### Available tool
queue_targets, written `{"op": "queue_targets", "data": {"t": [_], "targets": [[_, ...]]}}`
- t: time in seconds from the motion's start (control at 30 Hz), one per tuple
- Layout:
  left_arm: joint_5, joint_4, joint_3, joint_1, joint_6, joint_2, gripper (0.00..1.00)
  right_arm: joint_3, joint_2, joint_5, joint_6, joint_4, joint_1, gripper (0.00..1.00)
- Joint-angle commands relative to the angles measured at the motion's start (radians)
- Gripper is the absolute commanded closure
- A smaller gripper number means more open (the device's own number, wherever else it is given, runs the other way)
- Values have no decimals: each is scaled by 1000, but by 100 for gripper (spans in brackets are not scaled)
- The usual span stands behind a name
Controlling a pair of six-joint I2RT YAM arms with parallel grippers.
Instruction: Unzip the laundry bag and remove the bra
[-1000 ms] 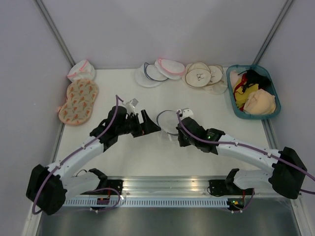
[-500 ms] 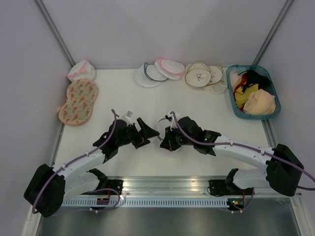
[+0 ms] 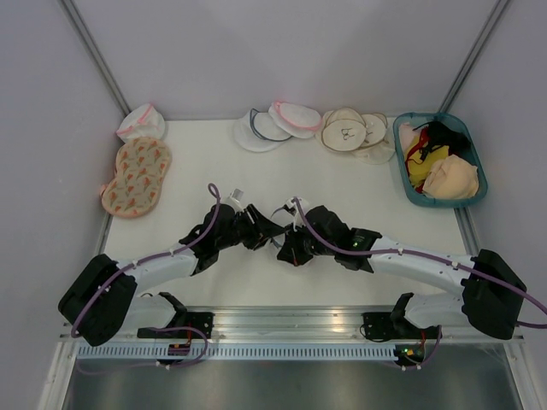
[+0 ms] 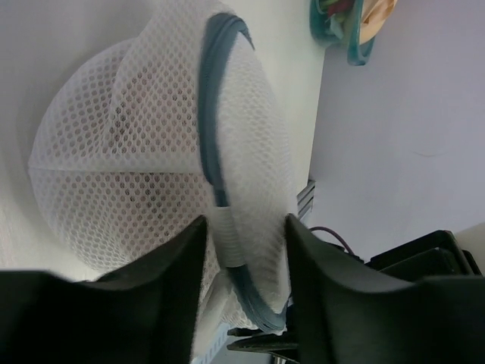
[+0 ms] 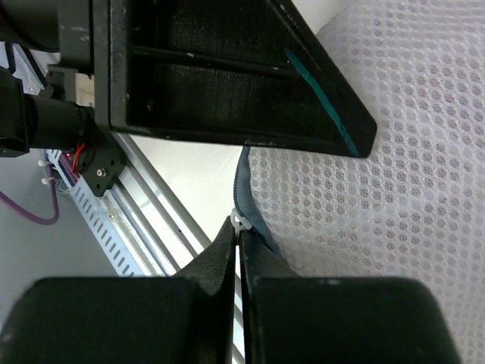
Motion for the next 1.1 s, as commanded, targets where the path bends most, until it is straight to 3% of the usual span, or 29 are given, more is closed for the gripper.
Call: {"op": "queue_targets", "data": {"t": [0.0,0.03,0.1,0.13,0.4,0.6,0.8,0.97,1.07], "targets": [[-22,65,44,-5,-9,-1,54,27,6,31,-32,-2,8,100],[-30,51,46,-5,8,-10,70,30,6,36,-33,-13,8,99],[-65,4,47,-2,23,-24,84,35,10,39,-37,-22,10,100],[-77,-14,49,1,42,-33,97,38,15,33,-43,-39,10,100],[-74,-85,58,129,203,-50,98,92,148,-13,-106,-237,16,100],[80,-139,115,240,374,8,98,113,164,310,-84,-427,16,99],[307,-254,250,268,588,140,98,186,257,690,-29,-561,-15,100],[499,-341,378,271,719,319,98,271,397,859,-18,-547,-86,100],[535,-357,458,272,743,407,98,306,408,919,2,-550,-102,100]]}}
